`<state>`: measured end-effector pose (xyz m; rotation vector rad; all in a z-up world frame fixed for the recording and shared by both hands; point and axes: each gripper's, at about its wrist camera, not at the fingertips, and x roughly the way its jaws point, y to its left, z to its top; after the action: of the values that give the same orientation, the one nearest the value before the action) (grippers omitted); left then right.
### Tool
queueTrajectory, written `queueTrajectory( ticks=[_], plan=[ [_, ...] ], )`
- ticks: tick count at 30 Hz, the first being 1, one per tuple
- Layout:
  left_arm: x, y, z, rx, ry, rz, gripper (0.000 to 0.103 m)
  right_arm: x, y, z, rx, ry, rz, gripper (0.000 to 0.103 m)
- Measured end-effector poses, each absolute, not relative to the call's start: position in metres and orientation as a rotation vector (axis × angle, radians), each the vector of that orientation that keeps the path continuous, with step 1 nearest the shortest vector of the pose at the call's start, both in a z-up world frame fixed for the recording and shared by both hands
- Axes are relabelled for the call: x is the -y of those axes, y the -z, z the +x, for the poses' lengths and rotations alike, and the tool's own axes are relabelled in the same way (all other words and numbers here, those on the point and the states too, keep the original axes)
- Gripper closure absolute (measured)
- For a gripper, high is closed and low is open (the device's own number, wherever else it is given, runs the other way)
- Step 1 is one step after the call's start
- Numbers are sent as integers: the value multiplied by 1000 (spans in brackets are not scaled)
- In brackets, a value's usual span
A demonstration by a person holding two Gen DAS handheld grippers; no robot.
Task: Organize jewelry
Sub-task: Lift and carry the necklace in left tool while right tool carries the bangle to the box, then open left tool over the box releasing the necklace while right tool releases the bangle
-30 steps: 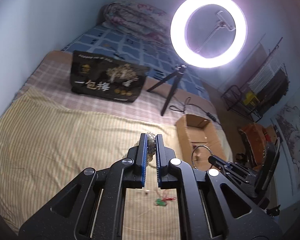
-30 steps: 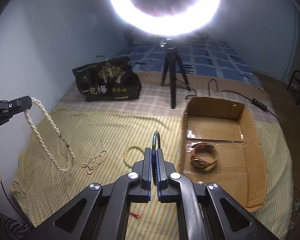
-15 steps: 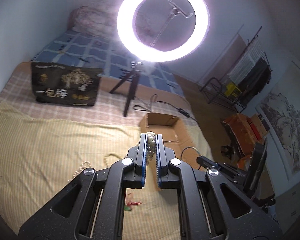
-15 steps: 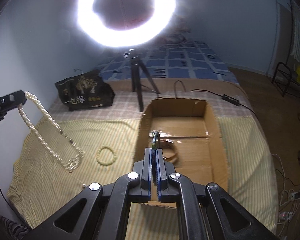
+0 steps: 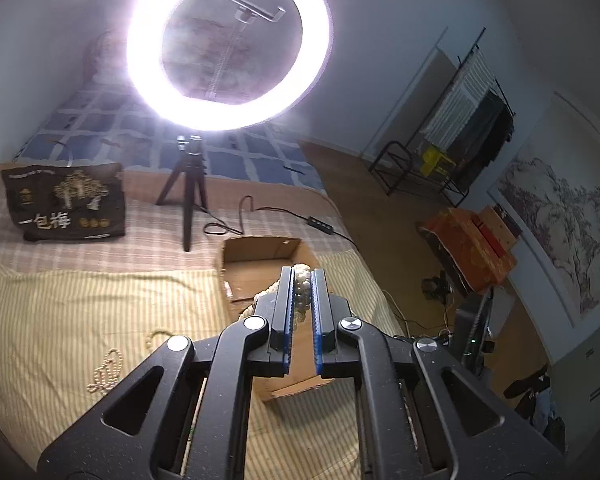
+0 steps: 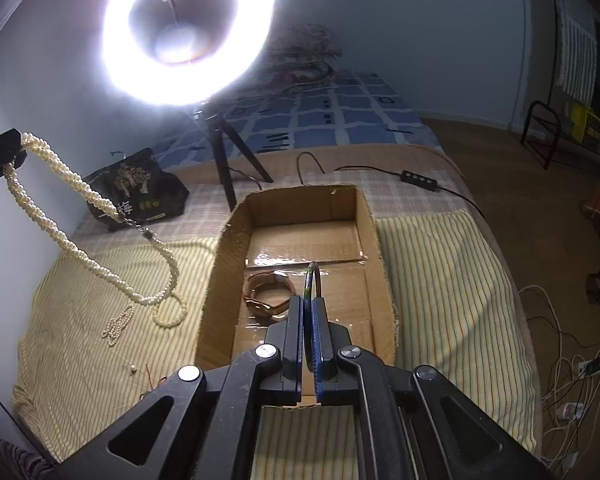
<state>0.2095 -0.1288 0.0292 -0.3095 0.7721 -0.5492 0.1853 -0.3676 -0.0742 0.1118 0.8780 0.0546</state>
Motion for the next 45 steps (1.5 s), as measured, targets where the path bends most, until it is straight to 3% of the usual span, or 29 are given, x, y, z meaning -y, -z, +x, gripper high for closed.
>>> queueTrajectory(
  ticks=[22,39,42,44,45],
  plan=[
    [197,16,216,-881,593,-262,98,384,102,194,-941,-24,130,102],
    [202,56,224,-954,568,-205,98,395,117,199,-981,-4,166,102],
    [202,56,225,-954,567,-205,98,393,116,199,-975,-14,170,95],
    [200,56,225,-944,565,-203,98,391,115,199,-969,-17,166,75],
    [200,56,225,-946,566,-197,97,390,114,199,-966,-17,164,73]
  ],
)
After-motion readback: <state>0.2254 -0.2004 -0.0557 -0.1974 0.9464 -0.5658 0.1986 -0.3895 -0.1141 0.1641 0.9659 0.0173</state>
